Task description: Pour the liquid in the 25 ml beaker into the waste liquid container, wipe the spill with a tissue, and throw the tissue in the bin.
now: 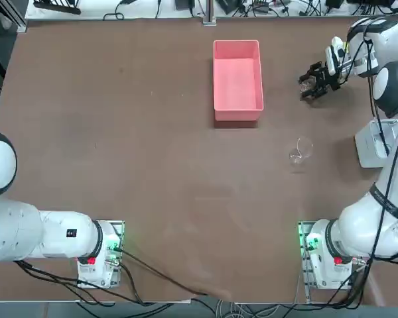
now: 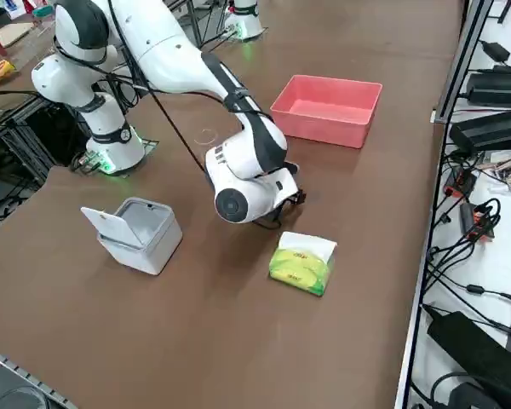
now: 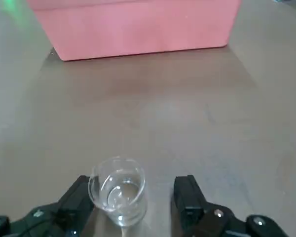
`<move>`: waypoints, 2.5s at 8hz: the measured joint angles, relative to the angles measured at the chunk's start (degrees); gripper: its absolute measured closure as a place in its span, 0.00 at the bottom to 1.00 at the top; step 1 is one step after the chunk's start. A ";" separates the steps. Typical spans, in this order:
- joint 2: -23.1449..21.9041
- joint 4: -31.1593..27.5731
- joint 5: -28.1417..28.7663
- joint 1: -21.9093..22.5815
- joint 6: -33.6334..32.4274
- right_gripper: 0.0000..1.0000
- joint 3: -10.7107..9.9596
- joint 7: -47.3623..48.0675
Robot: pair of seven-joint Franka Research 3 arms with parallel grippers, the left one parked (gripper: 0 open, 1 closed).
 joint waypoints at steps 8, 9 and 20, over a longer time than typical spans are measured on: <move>0.06 0.02 0.20 0.77 0.01 0.49 0.00 -0.68; 0.07 0.13 0.20 0.91 0.03 0.51 0.00 -0.75; -5.61 2.13 0.35 24.81 5.22 0.52 -14.06 11.87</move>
